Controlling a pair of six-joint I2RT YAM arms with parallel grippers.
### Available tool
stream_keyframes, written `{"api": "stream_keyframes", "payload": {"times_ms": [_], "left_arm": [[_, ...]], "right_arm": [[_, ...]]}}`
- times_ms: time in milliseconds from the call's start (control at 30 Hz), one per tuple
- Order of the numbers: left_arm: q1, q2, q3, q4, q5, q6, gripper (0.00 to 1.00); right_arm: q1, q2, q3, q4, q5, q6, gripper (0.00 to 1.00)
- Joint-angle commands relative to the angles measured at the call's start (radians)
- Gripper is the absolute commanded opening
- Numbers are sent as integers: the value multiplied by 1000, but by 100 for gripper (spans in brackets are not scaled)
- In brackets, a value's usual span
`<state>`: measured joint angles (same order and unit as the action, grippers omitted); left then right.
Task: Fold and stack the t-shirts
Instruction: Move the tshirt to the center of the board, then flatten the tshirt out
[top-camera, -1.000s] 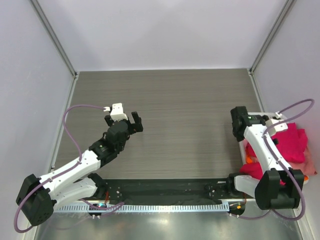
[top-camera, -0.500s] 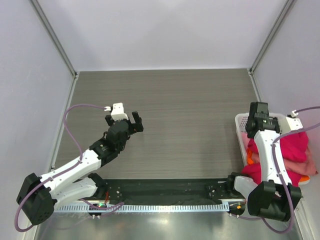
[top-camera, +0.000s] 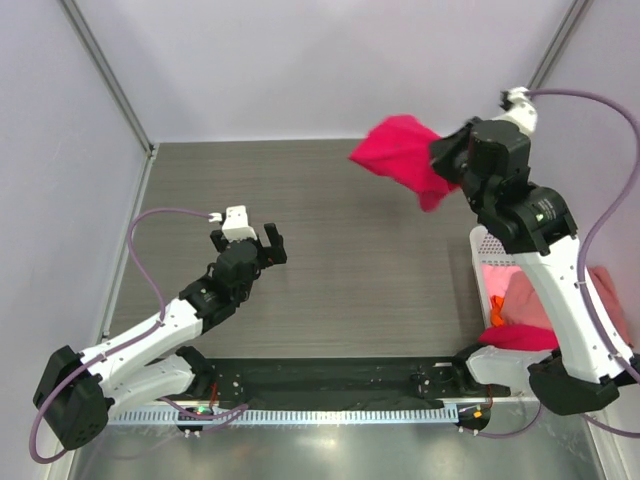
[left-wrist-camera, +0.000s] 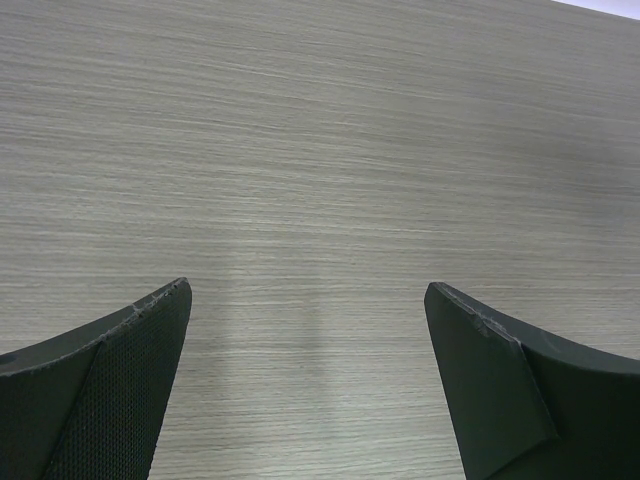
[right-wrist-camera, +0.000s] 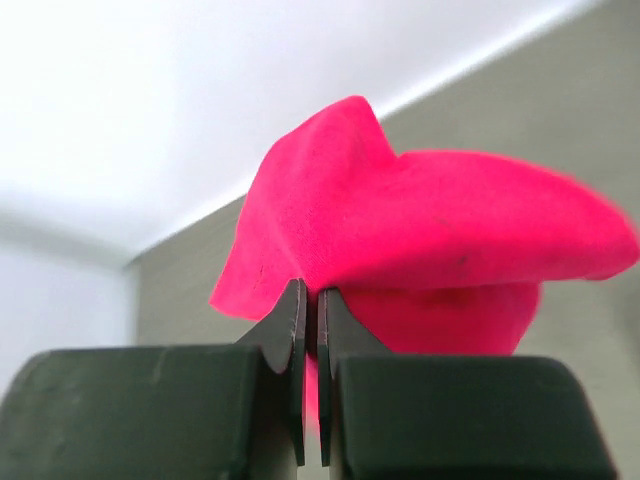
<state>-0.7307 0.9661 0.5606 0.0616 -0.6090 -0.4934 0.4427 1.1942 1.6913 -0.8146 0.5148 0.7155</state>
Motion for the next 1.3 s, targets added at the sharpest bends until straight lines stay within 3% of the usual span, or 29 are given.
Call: {"api": "stream_keyframes", "payload": {"times_ms": [0,33,100,200,233,267,333,367,467,600,733,833,933,1100,1267], "left_arm": [[4,-3,39,9,-14,-1,100],[4,-3,39,9,-17,-1,99],[4,-7,39,7,-17,-1,100],[4,-9,36,7,-21,-1,100],[4,-9,36,6,-26,-2,100],[5,-7,38,3,-29,-4,100],[4,0,42,-5,-43,-16,99],[4,3,57,-25,-60,-26,99],[4,51,135,-142,-125,-87,100],[4,138,225,-294,-123,-158,100],[4,207,291,-484,-58,-237,99],[5,192,272,-535,7,-284,100],[4,145,223,-528,83,-290,100],[4,128,217,-522,126,-269,99],[7,206,243,-505,208,-254,100]], "right_arm": [[152,22,99,166,-306,-146,1],[216,25,114,187,-335,-166,1],[228,24,105,212,-319,-169,1],[228,-2,-41,247,-248,-195,2],[228,-8,-85,261,-248,-205,11],[228,-18,-131,268,-277,-217,28],[228,-12,-270,287,-341,-240,88],[228,-8,-310,285,-357,-238,92],[228,-7,-482,314,-326,-222,94],[228,-77,-721,435,-415,-222,81],[252,-90,-831,512,-544,-209,71],[336,-73,-884,541,-553,-211,60],[427,-50,-906,590,-527,-215,62],[546,27,-903,711,-542,-221,74],[620,159,-857,736,-444,-220,75]]}}
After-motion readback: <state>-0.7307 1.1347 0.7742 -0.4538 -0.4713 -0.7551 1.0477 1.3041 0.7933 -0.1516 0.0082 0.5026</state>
